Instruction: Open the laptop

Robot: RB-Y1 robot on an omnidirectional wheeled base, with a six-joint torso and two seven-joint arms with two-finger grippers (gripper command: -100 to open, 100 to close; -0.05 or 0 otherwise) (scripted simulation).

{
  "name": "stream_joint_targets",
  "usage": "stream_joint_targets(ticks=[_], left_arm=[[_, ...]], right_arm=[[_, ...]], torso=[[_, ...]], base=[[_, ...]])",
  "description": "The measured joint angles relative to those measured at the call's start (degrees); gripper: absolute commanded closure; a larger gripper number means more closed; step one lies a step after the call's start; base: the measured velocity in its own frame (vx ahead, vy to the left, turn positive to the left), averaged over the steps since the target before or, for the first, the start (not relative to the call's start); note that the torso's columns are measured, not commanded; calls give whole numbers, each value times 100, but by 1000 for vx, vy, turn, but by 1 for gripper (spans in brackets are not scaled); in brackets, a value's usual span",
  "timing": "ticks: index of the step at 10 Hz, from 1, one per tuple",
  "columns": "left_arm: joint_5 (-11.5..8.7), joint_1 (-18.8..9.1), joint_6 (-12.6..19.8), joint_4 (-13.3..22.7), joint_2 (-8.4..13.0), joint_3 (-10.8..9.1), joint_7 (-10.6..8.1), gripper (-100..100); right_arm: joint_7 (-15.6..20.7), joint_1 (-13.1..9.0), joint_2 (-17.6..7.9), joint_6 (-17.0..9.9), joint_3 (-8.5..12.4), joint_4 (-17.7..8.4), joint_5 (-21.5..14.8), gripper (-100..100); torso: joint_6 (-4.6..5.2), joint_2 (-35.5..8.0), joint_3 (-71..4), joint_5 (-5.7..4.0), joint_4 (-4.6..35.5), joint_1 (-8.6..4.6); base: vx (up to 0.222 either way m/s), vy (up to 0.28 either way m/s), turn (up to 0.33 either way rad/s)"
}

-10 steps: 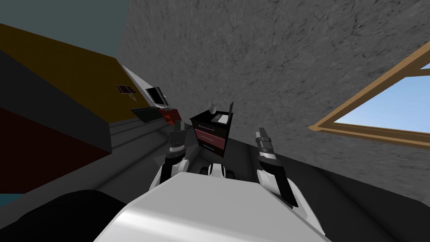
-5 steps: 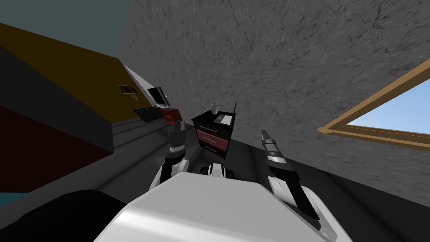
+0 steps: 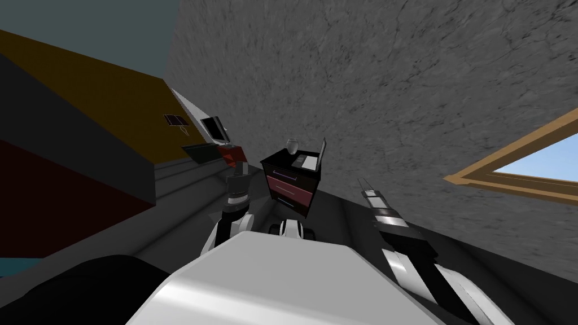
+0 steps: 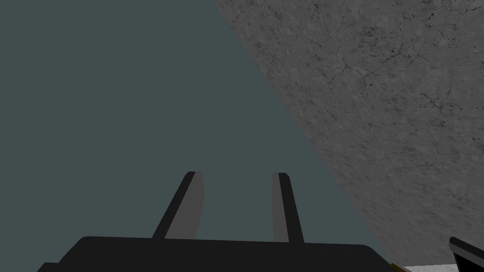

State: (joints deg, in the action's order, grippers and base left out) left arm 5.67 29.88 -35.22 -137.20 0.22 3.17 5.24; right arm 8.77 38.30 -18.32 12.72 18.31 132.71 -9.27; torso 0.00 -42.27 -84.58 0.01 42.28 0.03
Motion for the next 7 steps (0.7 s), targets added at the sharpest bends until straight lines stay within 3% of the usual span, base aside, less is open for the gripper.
stream_joint_targets(ticks=[7], left_arm=[[0, 0, 0, 0, 0, 0, 0, 0]], right_arm=[[173, 933, -972, -635, 1194, 231, -423, -100]], torso=[[0, -6, 4, 0, 2, 1]], base=[[87, 112, 36]])
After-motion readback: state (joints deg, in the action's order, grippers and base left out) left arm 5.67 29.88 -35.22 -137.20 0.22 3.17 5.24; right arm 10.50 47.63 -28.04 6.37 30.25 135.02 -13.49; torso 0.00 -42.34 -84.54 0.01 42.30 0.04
